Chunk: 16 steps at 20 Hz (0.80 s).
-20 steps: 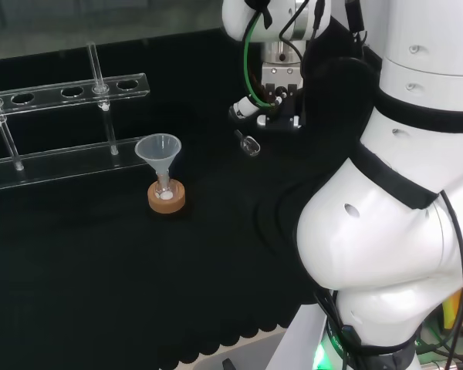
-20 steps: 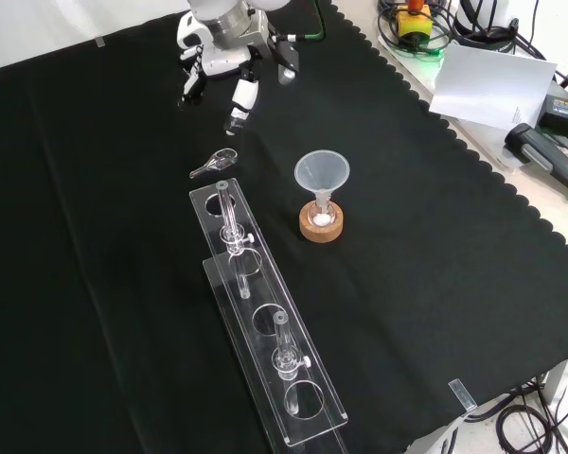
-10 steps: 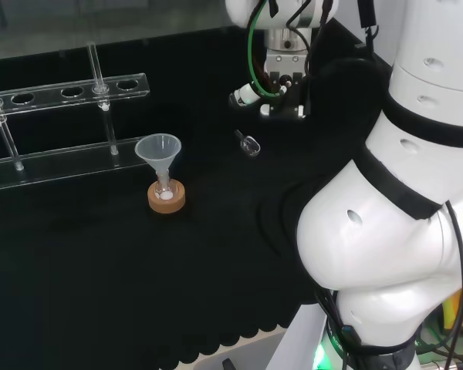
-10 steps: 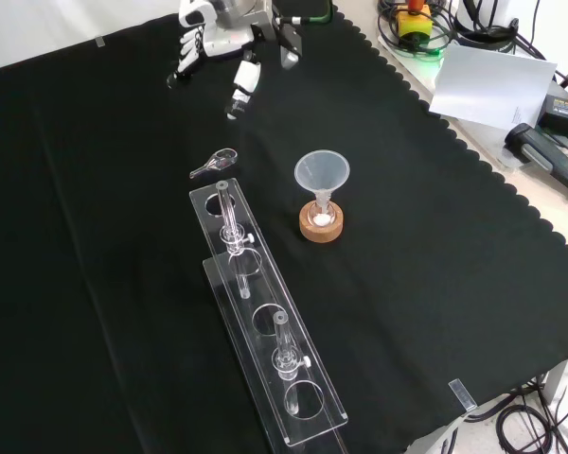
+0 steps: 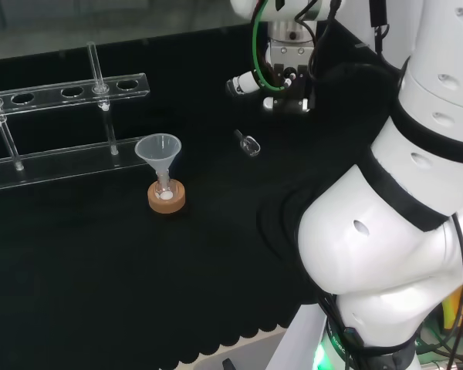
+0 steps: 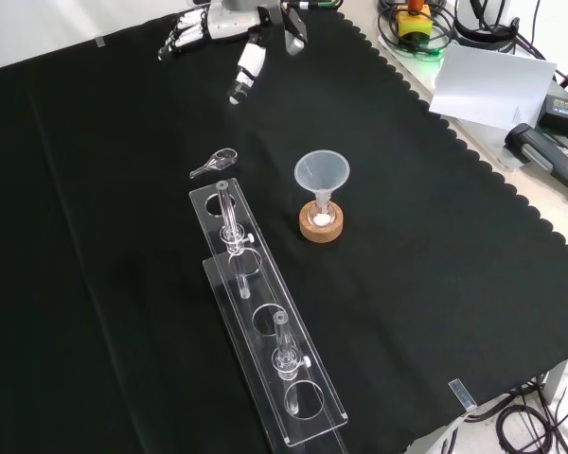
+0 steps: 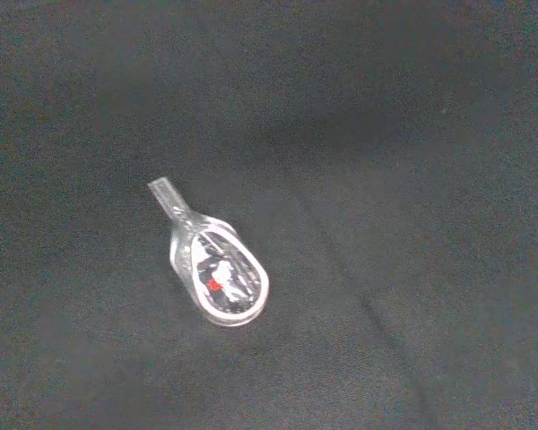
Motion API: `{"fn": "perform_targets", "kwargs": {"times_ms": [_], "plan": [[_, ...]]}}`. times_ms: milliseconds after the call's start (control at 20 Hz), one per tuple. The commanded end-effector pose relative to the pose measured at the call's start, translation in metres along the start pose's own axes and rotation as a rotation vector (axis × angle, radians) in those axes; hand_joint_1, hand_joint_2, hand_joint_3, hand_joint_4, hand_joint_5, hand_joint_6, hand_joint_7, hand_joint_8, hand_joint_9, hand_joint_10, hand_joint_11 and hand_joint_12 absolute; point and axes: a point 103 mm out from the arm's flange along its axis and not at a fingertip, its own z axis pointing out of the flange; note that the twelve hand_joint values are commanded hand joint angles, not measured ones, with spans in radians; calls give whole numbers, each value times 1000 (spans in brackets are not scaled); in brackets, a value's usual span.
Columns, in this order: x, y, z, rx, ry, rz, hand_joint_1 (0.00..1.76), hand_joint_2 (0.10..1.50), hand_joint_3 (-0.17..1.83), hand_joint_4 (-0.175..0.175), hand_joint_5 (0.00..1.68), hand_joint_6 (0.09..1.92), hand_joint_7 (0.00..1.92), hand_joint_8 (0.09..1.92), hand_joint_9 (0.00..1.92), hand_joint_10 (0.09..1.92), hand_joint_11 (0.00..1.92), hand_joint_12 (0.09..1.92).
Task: Remove the funnel from the round-bottom flask.
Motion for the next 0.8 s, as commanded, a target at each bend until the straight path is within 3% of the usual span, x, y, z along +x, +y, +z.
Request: {"fn": "perform_targets", "kwargs": {"times_ms": [50,200,300,400,550,600,800], "plan": [[14,-26,-16,1,26,-116,311,610,7,5,0,87,31,87,0,87,0,1419],[18,-35,-19,23,36,-155,306,600,1,10,0,87,2,87,0,87,0,1276],[20,-41,-20,32,47,-177,294,592,-2,19,0,87,0,87,0,87,0,1062],[22,-46,-20,43,65,-194,275,584,-3,33,0,87,0,87,0,87,0,789],[23,-51,-20,30,75,-203,246,570,-6,51,0,87,0,87,0,87,0,187],[23,-52,-20,26,71,-205,239,566,-7,55,0,87,0,87,0,87,0,93],[28,-61,-23,5,76,-217,228,559,-9,63,0,87,0,87,0,87,0,87]]}}
